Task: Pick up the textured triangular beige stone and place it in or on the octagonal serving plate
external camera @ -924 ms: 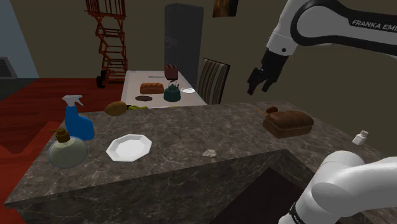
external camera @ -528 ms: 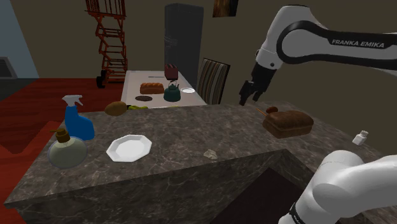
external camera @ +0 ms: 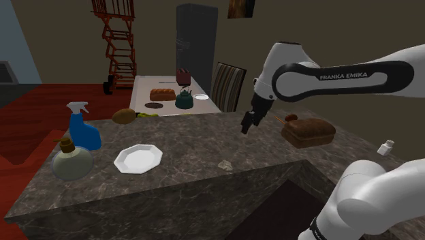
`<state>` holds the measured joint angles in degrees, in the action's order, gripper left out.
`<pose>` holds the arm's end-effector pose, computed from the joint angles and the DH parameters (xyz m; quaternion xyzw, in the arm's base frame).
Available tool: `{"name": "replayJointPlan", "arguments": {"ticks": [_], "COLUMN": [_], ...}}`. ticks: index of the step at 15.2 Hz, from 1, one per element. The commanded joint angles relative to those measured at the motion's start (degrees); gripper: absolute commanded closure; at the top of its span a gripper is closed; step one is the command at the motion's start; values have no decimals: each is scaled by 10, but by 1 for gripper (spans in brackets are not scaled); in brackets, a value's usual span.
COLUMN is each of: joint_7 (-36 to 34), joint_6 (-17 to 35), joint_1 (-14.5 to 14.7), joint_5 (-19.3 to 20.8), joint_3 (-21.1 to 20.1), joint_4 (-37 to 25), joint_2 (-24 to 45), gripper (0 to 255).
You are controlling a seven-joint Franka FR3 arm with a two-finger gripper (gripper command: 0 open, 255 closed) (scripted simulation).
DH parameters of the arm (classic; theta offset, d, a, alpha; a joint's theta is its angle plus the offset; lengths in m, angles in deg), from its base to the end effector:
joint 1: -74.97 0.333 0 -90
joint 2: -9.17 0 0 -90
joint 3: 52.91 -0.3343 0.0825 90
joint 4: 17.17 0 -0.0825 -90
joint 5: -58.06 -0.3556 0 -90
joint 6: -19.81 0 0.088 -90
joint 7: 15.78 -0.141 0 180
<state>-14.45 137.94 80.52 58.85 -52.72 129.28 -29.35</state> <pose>0.3303 0.0298 0.4918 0.9942 0.0611 0.0890 0.0022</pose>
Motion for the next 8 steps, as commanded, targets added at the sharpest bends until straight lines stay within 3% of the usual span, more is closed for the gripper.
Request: {"name": "replayJointPlan", "arguments": {"ticks": [1,8], "joint_7": [10,48], "joint_6": [42,187], "joint_1": [10,40], "joint_5": [-2,-3], "joint_3": [-4,-12], "joint_4": [20,64], "joint_2": [23,132], "gripper": [0,0]}}
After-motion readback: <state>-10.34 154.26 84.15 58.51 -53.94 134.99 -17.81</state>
